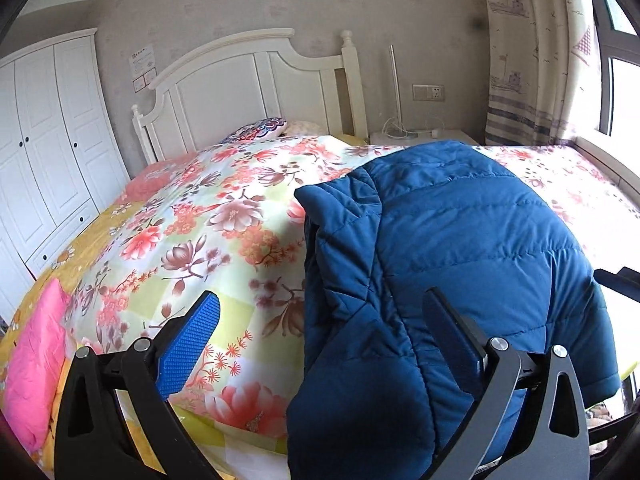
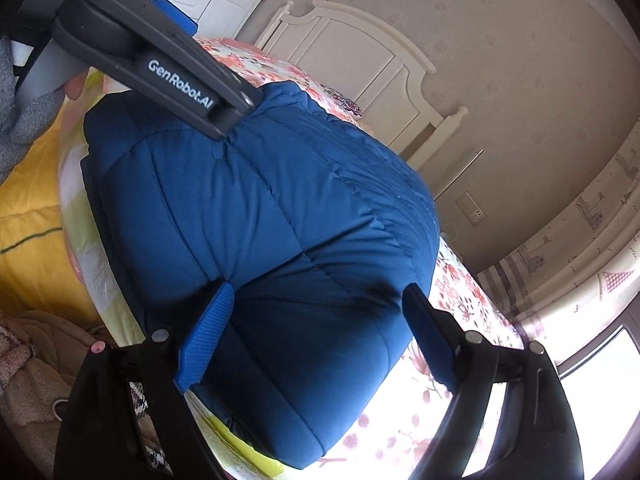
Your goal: Fold large clothes
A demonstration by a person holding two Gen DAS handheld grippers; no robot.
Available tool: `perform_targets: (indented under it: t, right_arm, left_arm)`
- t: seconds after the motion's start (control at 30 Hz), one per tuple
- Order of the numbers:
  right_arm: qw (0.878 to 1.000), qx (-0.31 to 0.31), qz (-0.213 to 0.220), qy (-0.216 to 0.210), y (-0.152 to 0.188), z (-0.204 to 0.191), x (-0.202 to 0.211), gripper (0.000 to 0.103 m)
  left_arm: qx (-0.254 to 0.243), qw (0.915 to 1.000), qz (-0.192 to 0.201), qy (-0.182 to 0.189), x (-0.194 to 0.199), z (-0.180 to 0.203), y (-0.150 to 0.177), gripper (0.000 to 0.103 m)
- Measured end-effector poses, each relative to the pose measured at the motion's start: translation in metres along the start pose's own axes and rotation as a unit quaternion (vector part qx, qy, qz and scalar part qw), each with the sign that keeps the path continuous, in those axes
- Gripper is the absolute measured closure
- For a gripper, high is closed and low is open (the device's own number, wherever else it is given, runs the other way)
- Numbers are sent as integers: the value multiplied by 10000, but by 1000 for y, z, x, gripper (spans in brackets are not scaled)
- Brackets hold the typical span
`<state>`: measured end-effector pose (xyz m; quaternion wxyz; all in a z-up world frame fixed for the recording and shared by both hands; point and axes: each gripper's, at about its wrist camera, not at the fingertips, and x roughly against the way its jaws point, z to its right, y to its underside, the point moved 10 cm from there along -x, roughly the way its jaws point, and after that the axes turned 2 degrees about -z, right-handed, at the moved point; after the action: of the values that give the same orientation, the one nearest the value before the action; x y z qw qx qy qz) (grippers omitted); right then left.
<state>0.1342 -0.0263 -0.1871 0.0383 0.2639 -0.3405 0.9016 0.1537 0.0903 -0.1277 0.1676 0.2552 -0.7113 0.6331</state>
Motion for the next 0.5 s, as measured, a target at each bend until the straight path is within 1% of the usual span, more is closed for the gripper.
perform_targets:
  t: [0.1, 0.2, 0.5]
  right_arm:
    - [9996, 188, 7, 221, -2, -4, 2, 19]
    - [9996, 177, -19, 213, -2, -5, 1, 19]
    - [9996, 162, -44, 217, -2, -5, -1, 19]
  left_arm:
    - [-139, 9999, -67, -14, 0, 8, 2, 6]
    - [-219, 9997, -98, -22, 1, 11, 4, 6]
    - [-143, 9999, -80, -26, 3, 6, 5, 6]
